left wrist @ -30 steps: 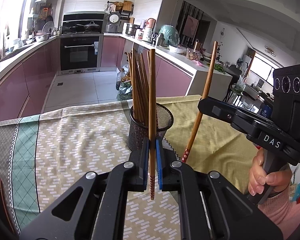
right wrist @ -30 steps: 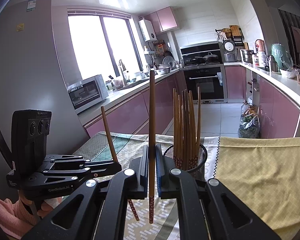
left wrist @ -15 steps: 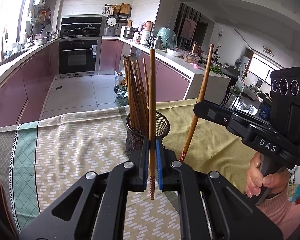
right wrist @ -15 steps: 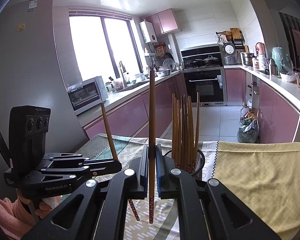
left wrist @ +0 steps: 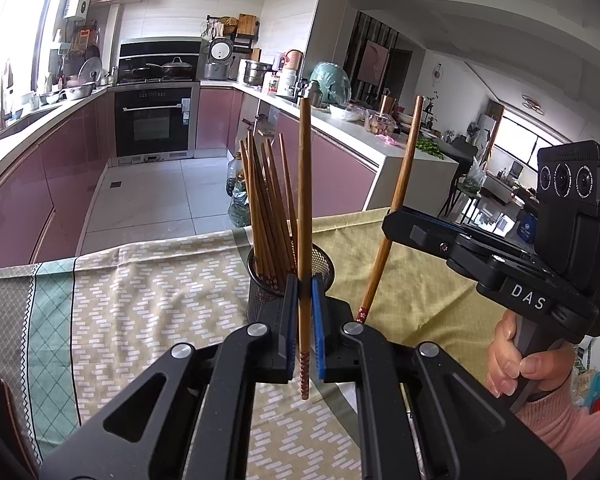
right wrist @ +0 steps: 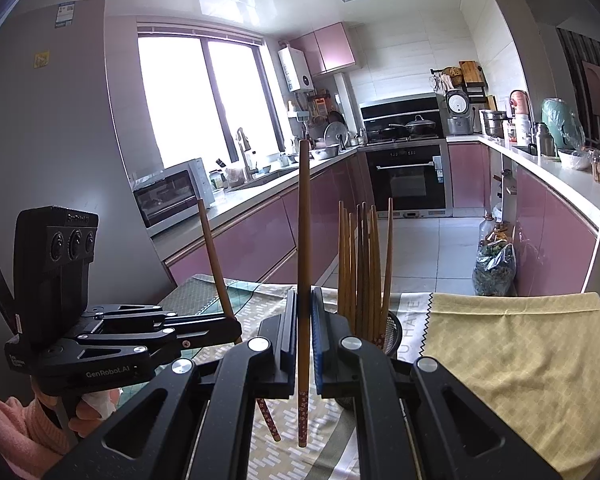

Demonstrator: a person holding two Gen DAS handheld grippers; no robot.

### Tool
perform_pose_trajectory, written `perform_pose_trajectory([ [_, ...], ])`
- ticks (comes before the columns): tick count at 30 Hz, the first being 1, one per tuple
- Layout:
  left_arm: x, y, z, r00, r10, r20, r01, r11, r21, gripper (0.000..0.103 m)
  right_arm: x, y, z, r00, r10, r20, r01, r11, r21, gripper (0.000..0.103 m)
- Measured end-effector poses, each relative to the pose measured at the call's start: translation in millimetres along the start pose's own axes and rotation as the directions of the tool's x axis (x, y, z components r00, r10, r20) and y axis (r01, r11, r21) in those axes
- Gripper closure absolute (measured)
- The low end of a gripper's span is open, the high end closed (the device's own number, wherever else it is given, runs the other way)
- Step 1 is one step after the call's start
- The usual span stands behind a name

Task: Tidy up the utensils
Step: 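Lower both chopsticks into the mesh holder among the others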

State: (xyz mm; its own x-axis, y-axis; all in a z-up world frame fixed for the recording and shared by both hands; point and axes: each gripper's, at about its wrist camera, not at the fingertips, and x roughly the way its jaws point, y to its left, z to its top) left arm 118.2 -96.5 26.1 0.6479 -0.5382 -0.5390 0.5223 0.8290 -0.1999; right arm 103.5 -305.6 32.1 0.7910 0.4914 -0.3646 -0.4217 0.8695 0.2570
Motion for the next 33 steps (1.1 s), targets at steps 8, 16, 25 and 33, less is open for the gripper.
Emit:
perform_pose_trajectory([
  [8, -1.0, -0.5, 10.1, 1.000, 0.001, 0.020, -0.001, 1.000, 0.003, 0.095, 1.8, -0.7, 9.8, 1.000, -0.004, 0.018, 0.004, 1.000, -0.016, 0.097],
  [16, -1.5, -5.1, 21.6, 0.999, 0.003, 0.043, -0.004, 1.000, 0.013, 0.095, 2.7, -2.6, 17.0, 1.000, -0.008, 0.029, 0.009, 1.000, -0.028, 0.097],
  [25, -0.5, -8.8, 32.7, 0.998, 0.008, 0.061, -0.009, 1.000, 0.024, 0.095, 5.2, -8.8, 24.9, 0.999, -0.007, 0.039, 0.008, 1.000, -0.027, 0.097],
  [33, -4.5, -9.3, 42.8, 0.996, 0.015, 0.087, -0.017, 1.000, 0.026, 0.095, 6.6, -12.5, 32.9, 0.998, -0.005, 0.057, 0.007, 0.999, -0.033, 0.097],
])
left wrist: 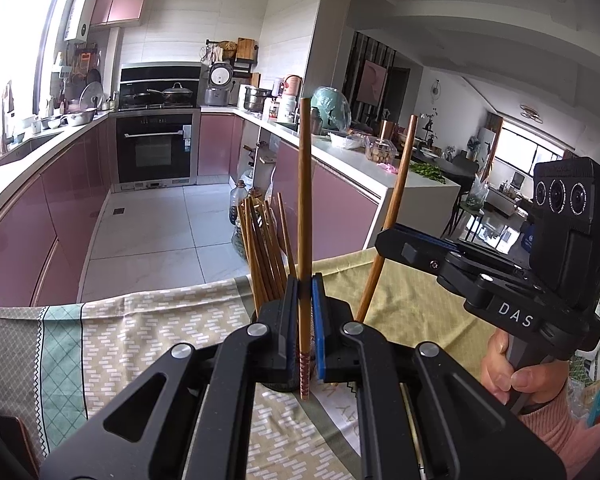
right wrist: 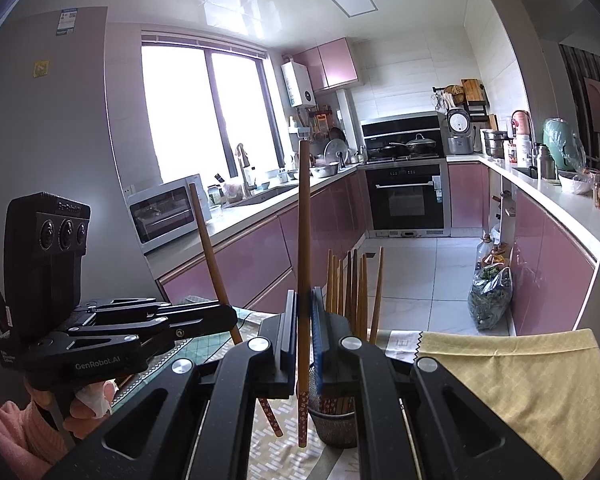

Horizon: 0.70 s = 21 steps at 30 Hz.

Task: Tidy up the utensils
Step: 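Lower both chopsticks into the mesh holder among the others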

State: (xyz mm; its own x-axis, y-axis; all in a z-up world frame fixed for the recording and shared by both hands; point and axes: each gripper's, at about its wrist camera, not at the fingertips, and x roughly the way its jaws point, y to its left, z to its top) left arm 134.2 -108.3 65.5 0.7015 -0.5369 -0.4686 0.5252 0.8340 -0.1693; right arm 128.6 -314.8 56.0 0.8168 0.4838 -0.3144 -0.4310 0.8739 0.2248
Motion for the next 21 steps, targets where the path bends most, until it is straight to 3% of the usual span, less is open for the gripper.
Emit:
perform_pose_trajectory([
  [21, -0.7, -5.7, 18.8, 0.997, 0.011, 0.078, -0.011, 1.000, 0.004, 0.095, 13.0, -6.7, 15.6, 0.999, -0.020, 0.025, 0.020, 1.000, -0.006, 0.097],
])
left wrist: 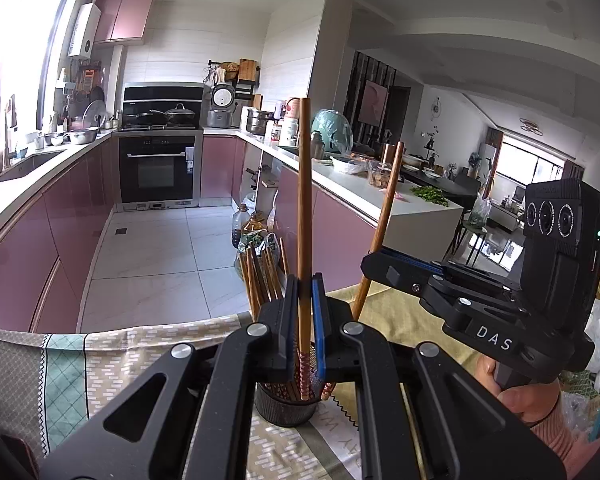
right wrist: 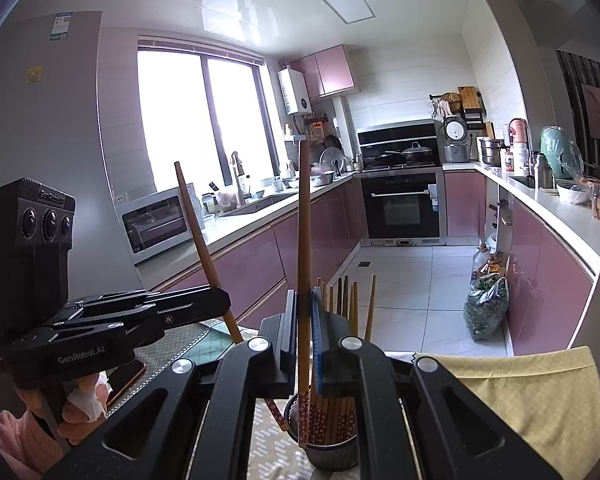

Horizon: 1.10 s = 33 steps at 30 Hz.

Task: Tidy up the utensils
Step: 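Lower both chopsticks into the mesh holder among the others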

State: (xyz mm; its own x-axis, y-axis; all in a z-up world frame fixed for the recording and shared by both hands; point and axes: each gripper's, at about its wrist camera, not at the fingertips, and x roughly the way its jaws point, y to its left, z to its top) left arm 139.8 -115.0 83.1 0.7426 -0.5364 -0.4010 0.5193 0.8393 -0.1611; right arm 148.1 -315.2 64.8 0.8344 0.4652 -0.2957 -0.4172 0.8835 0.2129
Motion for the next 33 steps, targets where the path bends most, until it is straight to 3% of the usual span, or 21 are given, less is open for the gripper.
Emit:
perform_pose_trajectory([
  [33, 39.0, -0.3, -8.6, 0.997, 0.040, -0.060, -0.039, 0.999, 0.018, 0.096, 30.5, -11.9, -11.0, 0.997, -0.048, -0.057, 0.048, 0.999, -0.005, 0.097],
])
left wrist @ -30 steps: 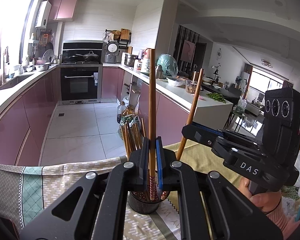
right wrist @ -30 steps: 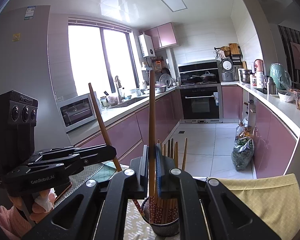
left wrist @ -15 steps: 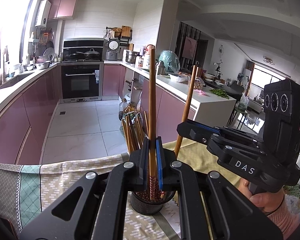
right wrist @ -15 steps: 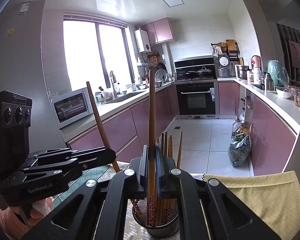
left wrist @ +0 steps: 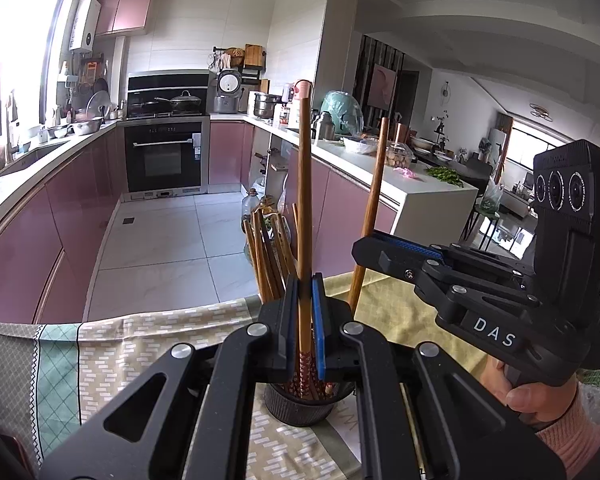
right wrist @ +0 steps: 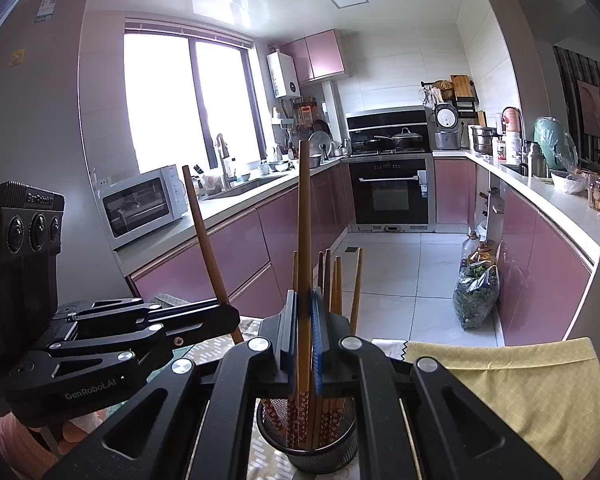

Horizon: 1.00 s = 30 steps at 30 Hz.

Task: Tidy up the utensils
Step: 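Lower both chopsticks into the mesh holder among the others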

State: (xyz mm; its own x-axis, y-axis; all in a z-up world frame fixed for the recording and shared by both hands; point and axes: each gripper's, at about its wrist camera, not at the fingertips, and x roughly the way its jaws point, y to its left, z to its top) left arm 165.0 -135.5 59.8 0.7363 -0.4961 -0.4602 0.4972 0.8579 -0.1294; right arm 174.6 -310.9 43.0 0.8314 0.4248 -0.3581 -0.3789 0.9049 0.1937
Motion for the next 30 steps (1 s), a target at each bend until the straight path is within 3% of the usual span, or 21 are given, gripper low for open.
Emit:
perform_pose_trajectory([
  [30, 57.8, 21.2, -15.4, 0.988, 0.014, -0.156, -0.015, 1.000, -0.005, 0.095, 39.9, -12.3, -28.8, 0.990, -0.006, -0.144, 0.009, 1.000, 0.018, 0.097],
])
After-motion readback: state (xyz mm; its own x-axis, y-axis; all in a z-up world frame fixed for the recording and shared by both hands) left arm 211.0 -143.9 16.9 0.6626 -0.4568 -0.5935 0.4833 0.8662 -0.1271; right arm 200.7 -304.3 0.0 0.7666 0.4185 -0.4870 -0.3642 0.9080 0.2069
